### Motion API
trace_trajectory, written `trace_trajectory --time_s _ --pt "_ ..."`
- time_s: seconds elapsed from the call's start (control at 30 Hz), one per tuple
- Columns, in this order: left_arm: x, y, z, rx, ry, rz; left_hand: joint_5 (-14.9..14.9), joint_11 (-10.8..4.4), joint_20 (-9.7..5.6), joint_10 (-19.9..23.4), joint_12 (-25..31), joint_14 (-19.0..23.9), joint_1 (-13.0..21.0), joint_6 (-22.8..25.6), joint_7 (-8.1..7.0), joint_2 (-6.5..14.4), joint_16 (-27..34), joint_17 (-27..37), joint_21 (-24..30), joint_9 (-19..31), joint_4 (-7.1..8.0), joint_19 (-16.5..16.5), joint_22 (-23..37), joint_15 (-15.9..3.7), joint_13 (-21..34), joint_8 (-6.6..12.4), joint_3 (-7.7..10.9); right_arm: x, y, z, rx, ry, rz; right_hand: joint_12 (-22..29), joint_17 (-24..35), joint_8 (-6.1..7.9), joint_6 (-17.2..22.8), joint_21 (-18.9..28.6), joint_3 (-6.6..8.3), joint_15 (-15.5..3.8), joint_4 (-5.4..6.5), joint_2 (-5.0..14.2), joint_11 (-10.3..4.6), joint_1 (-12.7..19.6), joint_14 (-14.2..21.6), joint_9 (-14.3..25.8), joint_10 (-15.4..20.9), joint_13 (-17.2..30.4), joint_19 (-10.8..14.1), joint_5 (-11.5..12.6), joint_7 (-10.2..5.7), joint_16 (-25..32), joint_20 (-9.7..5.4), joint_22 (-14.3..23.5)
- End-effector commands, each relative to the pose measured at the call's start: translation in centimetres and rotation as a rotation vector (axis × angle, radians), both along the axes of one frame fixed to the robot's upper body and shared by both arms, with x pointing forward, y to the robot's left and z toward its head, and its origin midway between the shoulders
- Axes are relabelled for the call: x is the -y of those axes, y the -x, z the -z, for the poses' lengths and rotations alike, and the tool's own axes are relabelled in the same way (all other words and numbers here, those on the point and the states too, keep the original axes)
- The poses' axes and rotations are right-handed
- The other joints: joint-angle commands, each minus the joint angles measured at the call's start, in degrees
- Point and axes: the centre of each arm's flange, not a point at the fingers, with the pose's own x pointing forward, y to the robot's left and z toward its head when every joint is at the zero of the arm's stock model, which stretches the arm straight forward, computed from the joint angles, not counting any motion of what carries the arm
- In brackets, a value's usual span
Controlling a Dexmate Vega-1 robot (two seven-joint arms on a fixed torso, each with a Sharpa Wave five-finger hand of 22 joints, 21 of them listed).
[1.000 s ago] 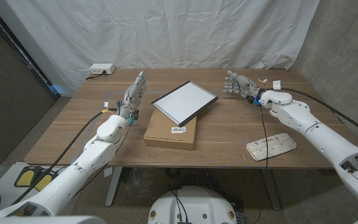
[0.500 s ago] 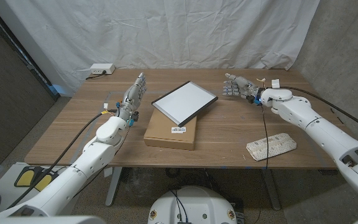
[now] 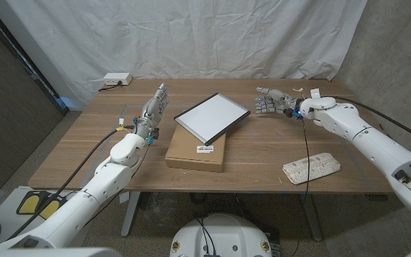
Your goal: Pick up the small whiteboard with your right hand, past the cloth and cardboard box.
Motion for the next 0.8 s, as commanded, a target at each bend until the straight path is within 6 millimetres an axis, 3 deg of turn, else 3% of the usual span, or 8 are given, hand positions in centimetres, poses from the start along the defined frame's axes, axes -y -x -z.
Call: trace_trajectory --time_s 0.03,0.33,0.63,0.8 --pt "0.08 -0.28 -0.06 -0.004 -0.005 0.005 0.35 0.24 -0.83 0.16 -0.1 0.17 0.79 0.08 -0.06 0.22 0.08 0.06 0.2 0.32 -0.08 0.07 0.26 -0.03 0.15 -0.02 -0.02 0.16 0.21 -0.57 -0.048 0.04 0.003 0.57 0.08 0.07 0.66 0.12 0.31 -0.63 -0.81 0.1 -0.44 1.46 3.39 0.26 1.91 0.22 2.61 0.03 0.43 0.84 -1.52 0.2" --pt "0.08 -0.57 0.28 -0.012 -0.002 0.009 0.35 0.18 -0.84 0.07 -0.16 0.15 0.84 0.11 0.0 0.26 0.07 0.06 0.18 0.32 -0.1 0.04 0.27 0.01 0.16 -0.04 -0.1 0.1 0.09 -0.75 -0.081 0.059 0.005 1.31 0.27 0.36 1.97 0.4 0.51 -1.92 -1.4 0.1 -1.02 2.42 7.76 0.52 4.96 0.34 6.39 0.1 1.4 1.62 -2.95 0.27" --pt "-0.05 -0.56 -0.04 -0.004 -0.006 0.011 0.34 0.26 -0.83 0.08 -0.17 0.13 0.88 0.14 -0.01 0.3 0.05 0.07 0.17 0.32 -0.11 0.01 0.27 0.01 0.16 -0.07 -0.19 0.04 0.17 -0.93 -0.101 0.076 0.004 1.62 0.33 0.43 2.37 0.27 0.71 -2.39 -1.69 0.22 -1.46 3.01 9.41 0.64 6.29 0.37 7.34 0.11 1.49 1.85 -3.19 0.29" --pt "-0.12 -0.65 -0.13 -0.001 -0.004 0.014 0.34 0.23 -0.84 0.12 -0.16 0.16 0.9 0.09 0.0 0.33 0.06 0.07 0.17 0.32 -0.11 0.02 0.27 -0.01 0.16 -0.11 -0.24 0.08 0.3 -0.85 -0.107 0.06 0.004 1.58 0.33 1.57 6.15 -0.17 1.05 -2.22 -2.27 0.24 -1.37 4.2 9.77 0.48 6.92 0.36 7.73 0.11 0.64 1.43 -3.01 0.32"
